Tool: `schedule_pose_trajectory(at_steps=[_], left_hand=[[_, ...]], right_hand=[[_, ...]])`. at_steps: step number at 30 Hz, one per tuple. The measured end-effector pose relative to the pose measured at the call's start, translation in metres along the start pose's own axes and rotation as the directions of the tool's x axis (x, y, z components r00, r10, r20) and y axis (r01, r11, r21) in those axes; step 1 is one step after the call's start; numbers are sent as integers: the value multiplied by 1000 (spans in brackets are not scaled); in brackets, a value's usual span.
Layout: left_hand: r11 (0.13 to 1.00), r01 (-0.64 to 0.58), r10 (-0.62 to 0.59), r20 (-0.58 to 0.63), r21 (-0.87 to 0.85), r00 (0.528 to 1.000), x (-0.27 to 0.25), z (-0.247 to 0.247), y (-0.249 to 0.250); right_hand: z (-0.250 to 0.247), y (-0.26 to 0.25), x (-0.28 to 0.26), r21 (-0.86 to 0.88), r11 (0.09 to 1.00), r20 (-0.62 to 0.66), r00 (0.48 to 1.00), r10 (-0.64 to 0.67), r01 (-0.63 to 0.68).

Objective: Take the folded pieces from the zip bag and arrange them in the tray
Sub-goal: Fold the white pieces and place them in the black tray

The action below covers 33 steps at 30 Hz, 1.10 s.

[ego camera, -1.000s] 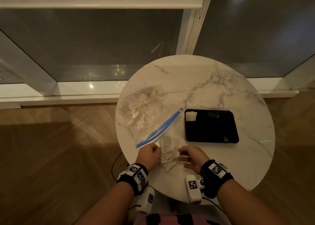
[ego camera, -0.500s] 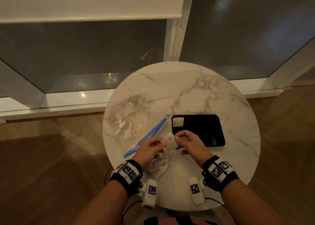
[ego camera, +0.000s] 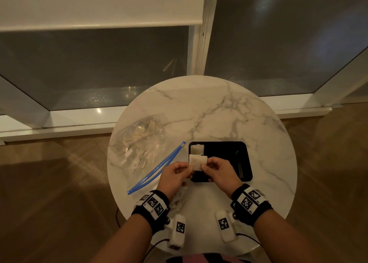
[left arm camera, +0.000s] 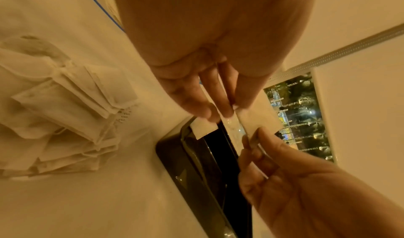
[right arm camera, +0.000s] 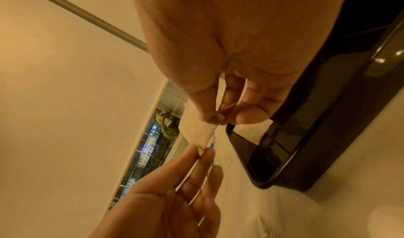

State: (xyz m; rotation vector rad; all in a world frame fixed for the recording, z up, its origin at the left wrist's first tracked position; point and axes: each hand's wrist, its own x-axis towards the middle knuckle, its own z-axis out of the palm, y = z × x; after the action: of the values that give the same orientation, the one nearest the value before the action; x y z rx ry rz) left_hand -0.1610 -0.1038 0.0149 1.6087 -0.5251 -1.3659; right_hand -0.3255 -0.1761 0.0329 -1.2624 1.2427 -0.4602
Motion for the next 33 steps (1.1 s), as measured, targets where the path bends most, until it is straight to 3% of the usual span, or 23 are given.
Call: schedule_pose_trajectory(at_steps=[3,6,15,26,33], left_hand=[[989,-54,85,-232,138,969,12,3,-11],[971,28,49,-315,236,948,21,7,-23],[935,73,39,-306,347,951,28,26,-33],[928,54,70,-314,370,947,27,28,-38],[924,53,74,-314,378,946,27,29,-40]], right_hand=[[-11,7,18,-43,999,-76,997,24,-27],[-20,17,41,-127,991,-72,997,29,-38],[-11,34,91,-392,911,22,989,148,-127],[-11,44,113,-395,903,4,983,183,-167],[-8,48,122,-381,904,-80,981,179,-196]])
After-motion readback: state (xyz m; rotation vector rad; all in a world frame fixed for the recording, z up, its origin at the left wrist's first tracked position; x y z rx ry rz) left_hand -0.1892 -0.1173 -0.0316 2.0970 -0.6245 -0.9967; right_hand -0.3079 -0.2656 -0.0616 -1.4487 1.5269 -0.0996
